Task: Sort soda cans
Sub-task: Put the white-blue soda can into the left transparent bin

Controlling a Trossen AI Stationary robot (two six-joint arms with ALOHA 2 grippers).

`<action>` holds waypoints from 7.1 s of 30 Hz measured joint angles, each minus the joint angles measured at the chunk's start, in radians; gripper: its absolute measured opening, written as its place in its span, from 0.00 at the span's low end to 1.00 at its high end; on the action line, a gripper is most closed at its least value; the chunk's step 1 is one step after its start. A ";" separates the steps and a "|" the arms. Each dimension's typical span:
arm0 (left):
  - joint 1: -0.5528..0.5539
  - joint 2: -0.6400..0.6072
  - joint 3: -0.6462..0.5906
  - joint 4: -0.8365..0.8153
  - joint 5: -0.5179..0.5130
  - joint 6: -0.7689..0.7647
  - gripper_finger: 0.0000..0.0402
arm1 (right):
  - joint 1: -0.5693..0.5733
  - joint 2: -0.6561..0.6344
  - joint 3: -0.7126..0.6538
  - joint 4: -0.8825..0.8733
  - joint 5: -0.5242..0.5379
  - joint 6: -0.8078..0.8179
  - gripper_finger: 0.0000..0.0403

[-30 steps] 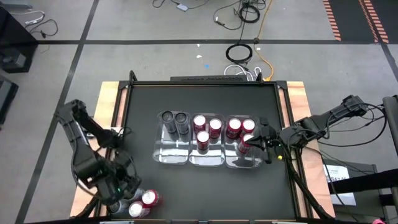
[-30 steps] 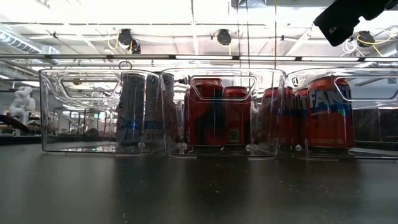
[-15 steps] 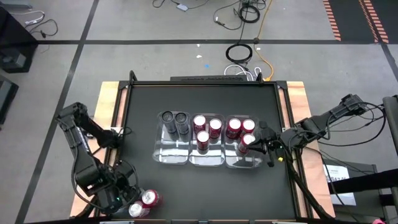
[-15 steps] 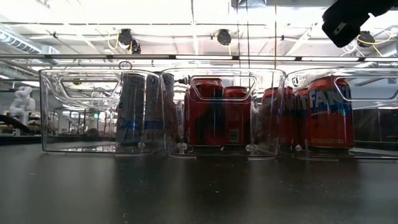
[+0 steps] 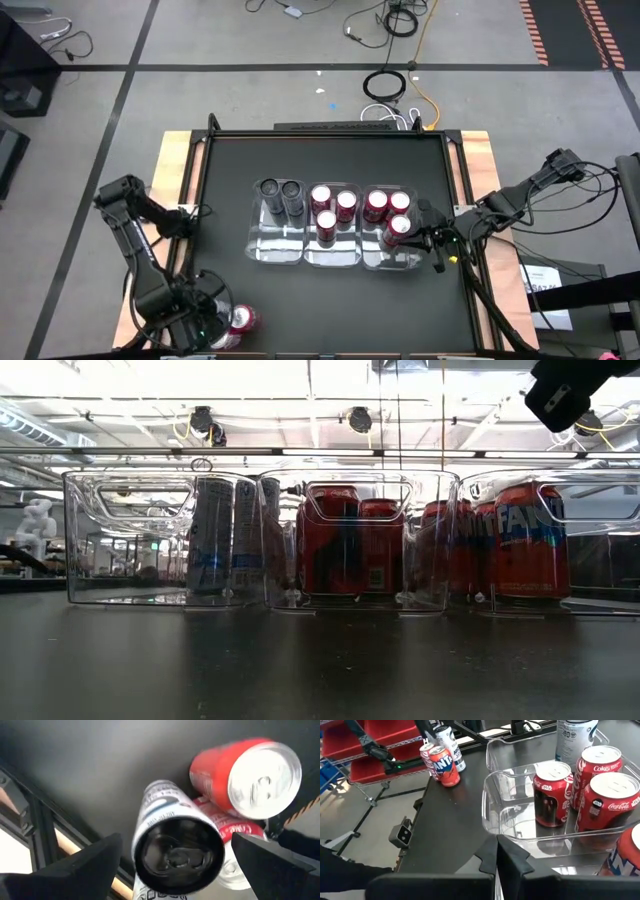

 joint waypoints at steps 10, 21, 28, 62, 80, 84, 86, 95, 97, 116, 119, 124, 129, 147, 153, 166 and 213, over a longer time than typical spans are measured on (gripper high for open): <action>-0.008 0.037 0.000 0.025 0.001 0.050 0.95 | 0.000 0.000 0.000 0.015 0.000 0.002 0.00; -0.008 0.036 0.000 0.031 0.000 0.042 0.95 | 0.000 0.000 0.000 0.014 -0.001 -0.001 0.00; -0.010 0.036 0.000 -0.017 0.000 0.065 0.95 | 0.013 0.000 0.000 0.014 -0.004 -0.001 0.00; -0.014 0.035 -0.001 0.004 -0.020 0.066 0.75 | 0.026 0.000 0.000 0.012 -0.005 -0.010 0.00; -0.001 0.027 -0.001 -0.031 0.009 0.063 0.71 | 0.025 0.000 0.000 0.012 -0.005 -0.013 0.00; 0.019 -0.006 -0.002 -0.091 0.046 0.063 0.71 | 0.025 0.000 0.000 0.012 -0.004 -0.013 0.00; 0.030 -0.025 -0.002 -0.147 0.058 0.063 0.71 | 0.025 0.000 0.000 0.013 0.007 -0.004 0.00; 0.119 -0.179 -0.011 -0.272 -0.014 0.096 0.71 | 0.025 0.000 0.000 0.021 0.053 0.006 0.00; 0.152 -0.218 -0.013 -0.279 -0.074 0.129 0.71 | 0.025 0.000 0.000 0.021 0.080 0.008 0.00; 0.571 -0.491 -0.014 -0.280 -0.299 0.706 0.71 | 0.024 0.000 0.000 0.022 0.216 0.065 0.00; 0.664 -0.480 -0.014 -0.277 -0.290 0.830 0.71 | 0.024 0.000 0.000 0.022 0.234 0.092 0.00; 0.822 -0.438 -0.014 -0.228 -0.202 1.056 0.71 | 0.024 0.000 0.000 0.023 0.270 0.120 0.00; 0.936 -0.387 -0.013 -0.072 -0.129 1.283 0.71 | 0.024 0.000 0.000 0.025 0.293 0.158 0.00; 1.070 -0.050 -0.012 0.138 0.026 1.595 0.71 | 0.024 0.045 0.000 0.029 0.291 0.287 0.00; 1.070 0.030 -0.010 0.194 0.040 1.585 0.71 | 0.024 0.058 0.000 0.029 0.290 0.278 0.00; 1.075 0.059 0.024 0.226 0.038 1.489 0.71 | 0.024 0.060 0.000 0.022 0.280 0.255 0.00; 1.073 0.053 0.035 0.244 0.035 1.448 0.84 | 0.025 0.060 0.000 0.020 0.178 0.174 0.00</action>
